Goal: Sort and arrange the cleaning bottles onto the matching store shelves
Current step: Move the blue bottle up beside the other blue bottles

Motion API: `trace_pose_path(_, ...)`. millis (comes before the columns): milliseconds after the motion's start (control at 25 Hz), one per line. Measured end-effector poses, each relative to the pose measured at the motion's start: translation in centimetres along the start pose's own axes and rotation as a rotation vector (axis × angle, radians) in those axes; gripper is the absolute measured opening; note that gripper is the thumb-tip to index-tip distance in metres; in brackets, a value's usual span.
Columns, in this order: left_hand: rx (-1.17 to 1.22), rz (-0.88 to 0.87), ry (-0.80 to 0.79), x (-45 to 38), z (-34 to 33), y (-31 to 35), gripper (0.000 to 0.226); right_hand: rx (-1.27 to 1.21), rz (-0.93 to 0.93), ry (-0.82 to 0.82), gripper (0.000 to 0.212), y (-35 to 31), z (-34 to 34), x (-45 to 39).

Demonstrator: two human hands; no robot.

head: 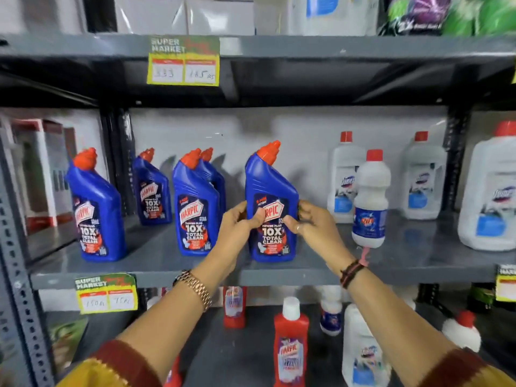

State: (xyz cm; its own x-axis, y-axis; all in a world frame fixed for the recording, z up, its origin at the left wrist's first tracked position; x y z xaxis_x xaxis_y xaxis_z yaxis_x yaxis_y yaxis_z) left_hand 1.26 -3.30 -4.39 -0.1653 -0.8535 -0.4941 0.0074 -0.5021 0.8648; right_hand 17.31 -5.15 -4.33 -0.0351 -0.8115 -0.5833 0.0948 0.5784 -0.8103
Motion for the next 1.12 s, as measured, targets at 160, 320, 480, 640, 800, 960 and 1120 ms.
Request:
trace_pose_path(160,-0.03,0.104,0.045,-2.5,-0.2,-2.3,0.028,0.011,-0.059,0.037,0.024,2.4,-0.3,-2.3)
trace_pose_path(320,-0.071,0.136,0.036,-3.7,-0.1,-2.6,0.028,-0.025,-0.06,0.046,0.027,3.5,-0.3,-3.1)
trace_pose_path(480,-0.219,-0.037,0.139,-2.0,0.5,-3.2,0.039,-0.167,-0.109,0.013,0.036,5.1,0.3,-2.5)
trace_pose_path(640,-0.237,-0.316,0.568,2.2,3.5,-3.5,0.034,-0.143,-0.198,-0.11,0.04,6.1,0.2,-2.0)
trace_pose_path(800,-0.477,-0.063,0.603,0.9,10.8,-5.1,0.068,-0.067,-0.251,-0.159,0.046,6.5,-0.1,-2.2)
trace_pose_path(960,-0.36,0.259,0.15,-0.5,14.0,-5.9,0.067,-0.068,-0.282,-0.159,0.047,6.4,-0.1,-2.3)
trace_pose_path(1120,-0.445,0.34,0.033,-0.7,13.8,-5.7,0.047,-0.053,-0.297,-0.164,0.047,6.6,-0.3,-2.3)
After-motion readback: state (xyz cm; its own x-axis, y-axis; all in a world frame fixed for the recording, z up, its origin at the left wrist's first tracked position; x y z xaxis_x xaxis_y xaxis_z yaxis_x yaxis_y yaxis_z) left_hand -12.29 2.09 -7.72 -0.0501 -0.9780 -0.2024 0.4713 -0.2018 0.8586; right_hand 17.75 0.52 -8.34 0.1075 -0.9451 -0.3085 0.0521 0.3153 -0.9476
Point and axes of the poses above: each hand's wrist, its own x-axis away from the middle knuckle, its own z-axis out of the back of the hand, y = z × x, the point moved 1 cm from there along -x, towards the middle knuckle, and after that the axes turned 12 degrees about -x, right-handed, at the moved point
